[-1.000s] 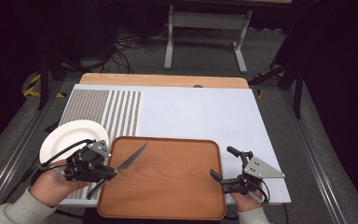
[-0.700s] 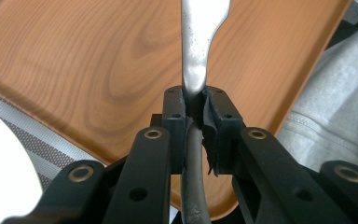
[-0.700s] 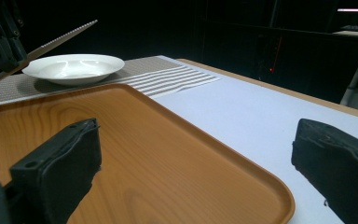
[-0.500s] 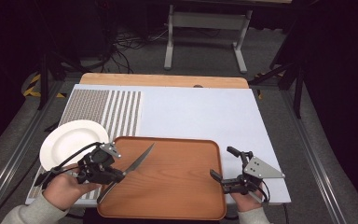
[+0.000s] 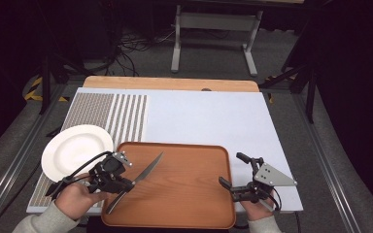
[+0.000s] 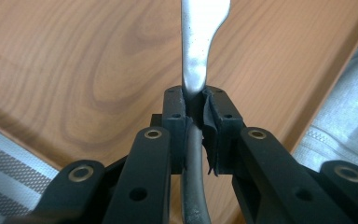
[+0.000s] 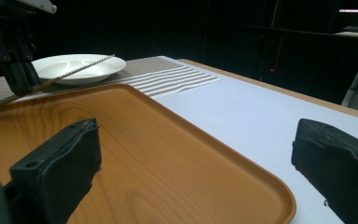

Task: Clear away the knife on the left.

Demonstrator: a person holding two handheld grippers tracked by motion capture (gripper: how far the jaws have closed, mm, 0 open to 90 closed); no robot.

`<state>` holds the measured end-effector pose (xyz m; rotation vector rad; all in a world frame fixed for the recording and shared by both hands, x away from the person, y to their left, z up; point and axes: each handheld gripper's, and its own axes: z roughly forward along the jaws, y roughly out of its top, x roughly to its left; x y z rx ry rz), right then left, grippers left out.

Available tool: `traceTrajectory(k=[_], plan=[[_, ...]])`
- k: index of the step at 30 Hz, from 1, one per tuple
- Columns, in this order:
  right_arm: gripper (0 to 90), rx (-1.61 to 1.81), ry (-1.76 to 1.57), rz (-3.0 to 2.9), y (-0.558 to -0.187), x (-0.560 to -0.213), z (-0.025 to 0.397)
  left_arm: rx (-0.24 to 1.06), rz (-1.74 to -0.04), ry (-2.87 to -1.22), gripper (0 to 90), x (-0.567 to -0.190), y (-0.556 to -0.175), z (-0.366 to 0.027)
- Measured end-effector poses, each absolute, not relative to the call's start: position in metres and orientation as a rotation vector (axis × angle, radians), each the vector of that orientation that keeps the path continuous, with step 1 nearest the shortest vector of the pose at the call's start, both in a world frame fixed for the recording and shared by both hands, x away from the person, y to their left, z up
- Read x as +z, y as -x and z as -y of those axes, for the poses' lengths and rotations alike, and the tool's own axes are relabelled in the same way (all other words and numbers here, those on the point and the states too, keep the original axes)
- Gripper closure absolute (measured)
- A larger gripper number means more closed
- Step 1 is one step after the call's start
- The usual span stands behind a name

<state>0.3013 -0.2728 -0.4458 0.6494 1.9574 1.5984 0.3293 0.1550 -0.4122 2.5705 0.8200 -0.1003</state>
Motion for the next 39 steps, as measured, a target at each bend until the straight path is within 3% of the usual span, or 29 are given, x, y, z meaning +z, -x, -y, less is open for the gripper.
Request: traceTrajectory(k=[39], plan=[[1.9, 1.612, -0.655, -1.965, -0.303, -0.447, 0.273, -0.191, -0.856, -2.654, 79.7, -0.437, -0.342, -0.143]])
